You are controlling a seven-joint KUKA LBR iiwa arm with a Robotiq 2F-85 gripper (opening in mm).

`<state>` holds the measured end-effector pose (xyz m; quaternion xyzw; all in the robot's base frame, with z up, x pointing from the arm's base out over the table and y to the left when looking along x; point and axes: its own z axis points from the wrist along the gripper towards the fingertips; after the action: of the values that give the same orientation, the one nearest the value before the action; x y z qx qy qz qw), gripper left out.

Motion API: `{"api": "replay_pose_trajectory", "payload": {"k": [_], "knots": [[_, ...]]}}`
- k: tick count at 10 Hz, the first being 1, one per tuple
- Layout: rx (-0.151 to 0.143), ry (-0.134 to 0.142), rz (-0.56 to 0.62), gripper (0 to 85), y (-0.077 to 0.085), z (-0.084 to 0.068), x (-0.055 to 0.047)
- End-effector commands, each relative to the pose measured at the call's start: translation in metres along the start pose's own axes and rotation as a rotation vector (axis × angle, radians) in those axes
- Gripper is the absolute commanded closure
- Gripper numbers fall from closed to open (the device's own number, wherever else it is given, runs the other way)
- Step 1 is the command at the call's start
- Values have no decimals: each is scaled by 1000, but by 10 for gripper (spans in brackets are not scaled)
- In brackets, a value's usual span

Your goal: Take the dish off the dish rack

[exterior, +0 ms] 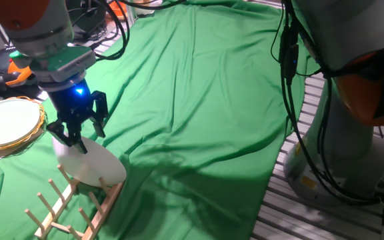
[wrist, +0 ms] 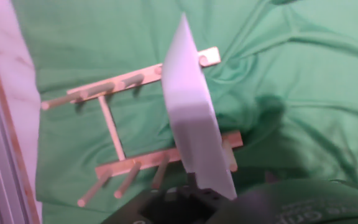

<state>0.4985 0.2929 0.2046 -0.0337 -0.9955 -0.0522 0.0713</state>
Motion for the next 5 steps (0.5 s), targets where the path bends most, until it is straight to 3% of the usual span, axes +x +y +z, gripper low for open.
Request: {"api": "replay_pose_trajectory", "payload": {"k": [1,2,3,5], "knots": [[5,5,-51,340,0,1,0],[-3,5,-67,340,1,2,1],[-8,4,-83,170,3,5,3],[-26,1,-95,170,8,13,10]]}}
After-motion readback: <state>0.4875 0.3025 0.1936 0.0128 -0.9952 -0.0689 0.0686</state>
